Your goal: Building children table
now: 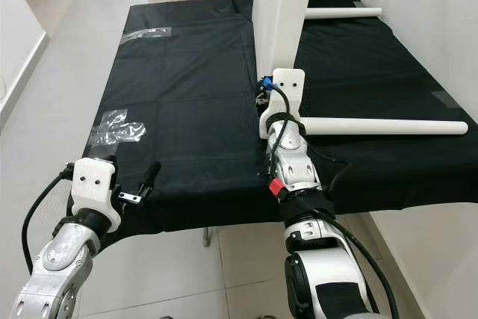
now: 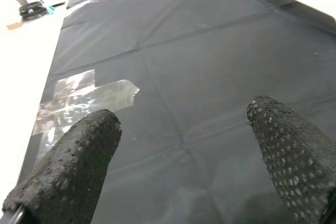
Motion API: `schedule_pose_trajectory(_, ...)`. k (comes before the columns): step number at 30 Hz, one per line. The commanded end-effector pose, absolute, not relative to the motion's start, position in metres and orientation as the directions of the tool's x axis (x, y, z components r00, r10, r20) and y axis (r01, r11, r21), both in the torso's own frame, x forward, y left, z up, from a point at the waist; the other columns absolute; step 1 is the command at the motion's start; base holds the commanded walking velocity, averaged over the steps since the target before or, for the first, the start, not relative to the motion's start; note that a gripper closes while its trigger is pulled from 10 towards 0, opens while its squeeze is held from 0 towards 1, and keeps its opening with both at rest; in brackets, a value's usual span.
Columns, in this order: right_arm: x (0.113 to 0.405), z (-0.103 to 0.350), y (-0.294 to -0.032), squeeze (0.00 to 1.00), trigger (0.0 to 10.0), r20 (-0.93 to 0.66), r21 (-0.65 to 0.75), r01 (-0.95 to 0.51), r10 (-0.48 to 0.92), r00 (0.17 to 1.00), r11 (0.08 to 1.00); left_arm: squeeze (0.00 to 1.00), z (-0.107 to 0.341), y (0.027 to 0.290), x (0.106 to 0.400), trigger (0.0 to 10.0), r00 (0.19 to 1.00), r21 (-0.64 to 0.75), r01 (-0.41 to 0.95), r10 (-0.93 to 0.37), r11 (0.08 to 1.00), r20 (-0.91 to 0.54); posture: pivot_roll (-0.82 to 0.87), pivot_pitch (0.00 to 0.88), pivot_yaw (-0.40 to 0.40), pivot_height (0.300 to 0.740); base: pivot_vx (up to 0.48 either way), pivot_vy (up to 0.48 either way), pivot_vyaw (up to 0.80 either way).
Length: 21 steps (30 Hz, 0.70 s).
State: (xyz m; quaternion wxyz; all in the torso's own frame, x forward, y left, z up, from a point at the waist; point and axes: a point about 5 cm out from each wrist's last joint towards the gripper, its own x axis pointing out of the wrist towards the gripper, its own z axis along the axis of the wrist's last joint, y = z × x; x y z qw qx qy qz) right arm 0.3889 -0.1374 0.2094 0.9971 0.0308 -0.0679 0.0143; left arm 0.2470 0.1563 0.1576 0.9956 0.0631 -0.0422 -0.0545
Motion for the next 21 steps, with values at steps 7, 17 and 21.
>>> schedule_pose_trajectory(7,0.369,0.243,-0.088,0.0,0.0,0.399,0.148,-0.436,0.35,0.847,0.888,0.0,0.159,0.158,0.245,10.0,0.992,0.143,0.1,-0.11,0.985,0.068,0.09,0.155,0.029,0.74,0.0,0.0,0.0)
schedule_pose_trajectory(17,0.355,0.246,-0.069,0.0,0.0,0.46,0.138,-0.615,0.499,0.734,0.777,0.0,0.159,0.158,0.246,10.0,0.991,0.146,0.107,-0.118,0.983,0.068,0.09,0.155,0.037,0.74,0.0,0.0,0.0)
schedule_pose_trajectory(21,0.348,0.246,-0.062,0.0,0.0,0.469,0.122,-0.688,0.569,0.675,0.715,0.0,0.159,0.158,0.247,10.0,0.991,0.147,0.108,-0.119,0.983,0.067,0.09,0.155,0.038,0.74,0.0,0.0,0.0)
